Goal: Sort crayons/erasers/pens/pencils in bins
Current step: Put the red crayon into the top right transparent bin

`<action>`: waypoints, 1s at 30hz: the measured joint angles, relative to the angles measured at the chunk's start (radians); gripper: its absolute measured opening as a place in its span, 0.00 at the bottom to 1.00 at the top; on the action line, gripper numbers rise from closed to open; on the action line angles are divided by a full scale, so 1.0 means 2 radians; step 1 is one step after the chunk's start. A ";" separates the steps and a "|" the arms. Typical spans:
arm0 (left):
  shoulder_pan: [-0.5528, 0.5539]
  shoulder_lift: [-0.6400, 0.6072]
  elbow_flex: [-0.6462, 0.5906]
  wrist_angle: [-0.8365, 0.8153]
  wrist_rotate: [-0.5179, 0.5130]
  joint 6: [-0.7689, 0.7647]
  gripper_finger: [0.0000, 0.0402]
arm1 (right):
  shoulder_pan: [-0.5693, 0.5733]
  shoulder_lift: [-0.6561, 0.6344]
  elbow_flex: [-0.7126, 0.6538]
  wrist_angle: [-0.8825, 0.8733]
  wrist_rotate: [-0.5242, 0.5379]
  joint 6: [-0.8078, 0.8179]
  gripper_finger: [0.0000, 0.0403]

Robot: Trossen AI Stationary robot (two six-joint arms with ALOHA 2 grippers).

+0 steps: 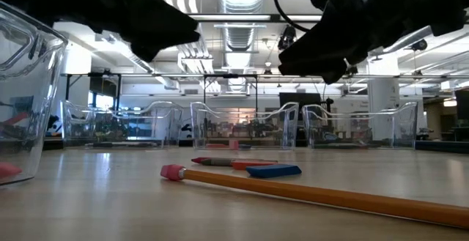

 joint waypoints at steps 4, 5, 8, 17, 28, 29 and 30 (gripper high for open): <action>0.000 0.056 0.038 -0.028 0.002 0.017 0.32 | 0.000 -0.006 0.000 -0.009 -0.001 0.000 0.42; 0.001 0.069 0.051 -0.047 0.002 0.016 0.32 | 0.001 -0.008 0.000 -0.009 -0.002 0.000 0.42; 0.001 0.114 0.103 -0.139 0.001 0.018 0.32 | 0.005 -0.018 0.000 -0.007 -0.004 -0.003 0.42; 0.001 0.225 0.214 -0.276 0.041 0.071 0.32 | 0.023 -0.042 0.000 -0.012 -0.003 -0.021 0.42; 0.005 0.242 0.226 -0.277 0.063 0.083 0.32 | 0.027 -0.044 0.000 -0.023 0.000 -0.021 0.42; 0.005 0.242 0.226 -0.279 0.063 0.083 0.32 | 0.027 -0.044 0.000 -0.023 0.000 -0.021 0.42; 0.007 0.242 0.226 -0.288 0.062 0.082 0.32 | 0.027 -0.044 0.000 -0.023 0.000 -0.021 0.42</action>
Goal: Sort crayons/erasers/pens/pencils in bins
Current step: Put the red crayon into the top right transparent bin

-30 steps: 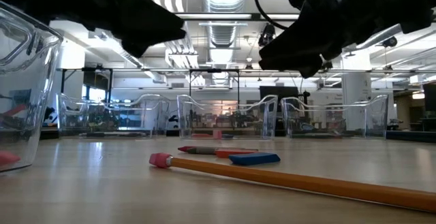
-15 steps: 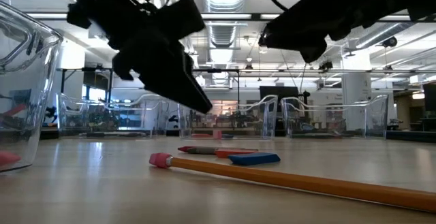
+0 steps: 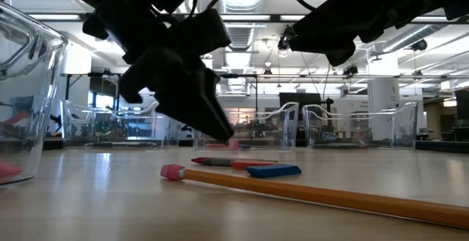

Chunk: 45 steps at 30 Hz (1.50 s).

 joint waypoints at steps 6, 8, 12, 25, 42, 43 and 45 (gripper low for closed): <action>0.006 0.003 -0.002 -0.030 -0.002 -0.004 0.32 | 0.000 0.000 0.000 0.000 0.000 0.000 0.42; 0.007 0.004 -0.002 -0.027 -0.002 -0.004 0.32 | 0.000 0.000 0.000 0.000 0.000 0.000 0.42; 0.010 0.006 -0.002 -0.028 -0.002 -0.004 0.32 | 0.000 0.000 0.000 0.000 0.000 0.000 0.42; 0.010 0.006 -0.002 -0.028 -0.016 -0.004 0.32 | 0.000 0.000 0.000 0.000 0.001 -0.001 0.42; 0.016 0.025 -0.003 -0.036 -0.010 -0.006 0.32 | 0.000 0.000 0.000 -0.008 0.001 0.001 0.42; 0.016 0.024 -0.003 -0.037 -0.010 -0.006 0.31 | 0.000 0.000 0.000 -0.008 0.001 0.001 0.42; 0.015 0.024 -0.003 -0.037 -0.008 -0.006 0.28 | 0.000 0.000 0.000 -0.008 0.001 0.001 0.42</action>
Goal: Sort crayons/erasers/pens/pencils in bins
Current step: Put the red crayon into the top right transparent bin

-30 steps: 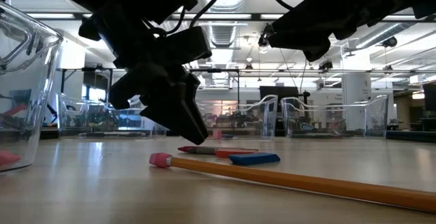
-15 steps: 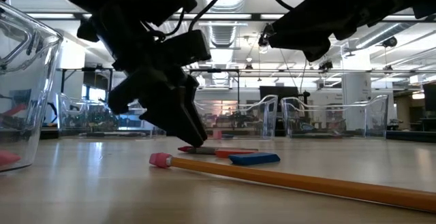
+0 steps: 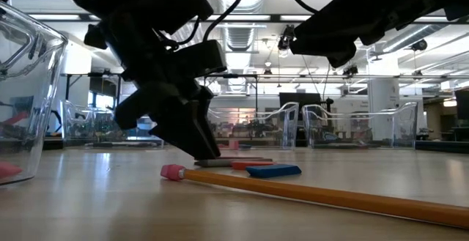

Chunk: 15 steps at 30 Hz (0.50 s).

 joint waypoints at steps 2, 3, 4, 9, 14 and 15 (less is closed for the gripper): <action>0.000 0.000 0.000 0.000 0.002 0.000 0.24 | 0.000 0.000 0.000 0.000 0.000 0.000 0.42; 0.000 0.000 0.000 -0.001 0.002 0.000 0.22 | 0.000 0.000 0.000 0.000 0.000 0.000 0.42; 0.000 0.000 0.000 -0.001 0.004 0.000 0.19 | 0.000 0.000 0.000 0.000 0.000 0.000 0.42; 0.001 0.000 0.000 -0.003 0.008 -0.011 0.09 | 0.000 0.000 0.000 0.000 0.000 0.000 0.42; 0.003 0.000 0.000 -0.006 0.012 -0.012 0.03 | 0.000 0.000 0.000 0.001 0.000 0.000 0.42; 0.004 0.000 0.000 -0.007 0.012 -0.012 0.02 | 0.000 0.000 0.000 0.001 0.000 0.000 0.42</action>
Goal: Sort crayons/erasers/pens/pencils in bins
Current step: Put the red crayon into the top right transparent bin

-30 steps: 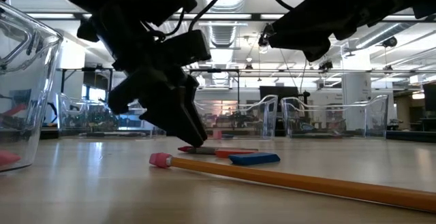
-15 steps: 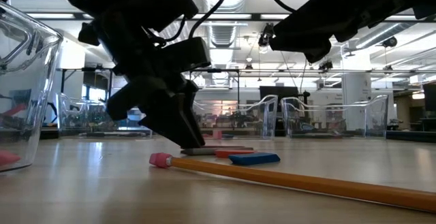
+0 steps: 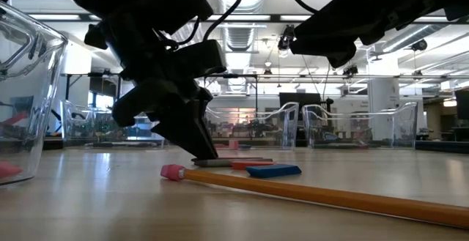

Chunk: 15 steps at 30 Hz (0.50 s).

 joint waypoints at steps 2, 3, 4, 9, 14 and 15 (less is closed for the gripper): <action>0.001 0.000 0.000 0.000 0.000 0.000 0.01 | 0.000 0.000 0.000 0.000 0.000 0.000 0.42; 0.001 0.000 0.000 0.000 -0.002 0.000 0.01 | 0.000 0.000 0.000 0.000 0.000 0.000 0.42; 0.001 0.000 0.000 -0.001 -0.005 0.000 0.01 | 0.000 0.000 0.000 0.000 0.000 0.000 0.42; 0.001 -0.001 0.009 -0.009 -0.017 0.000 0.01 | 0.000 0.000 0.000 0.000 0.000 0.000 0.42; 0.002 -0.010 0.012 -0.016 -0.044 0.000 0.00 | 0.000 0.000 0.000 0.000 0.000 0.000 0.42; 0.002 -0.014 0.012 -0.018 -0.048 0.000 0.01 | 0.000 0.000 0.000 -0.001 0.000 0.000 0.42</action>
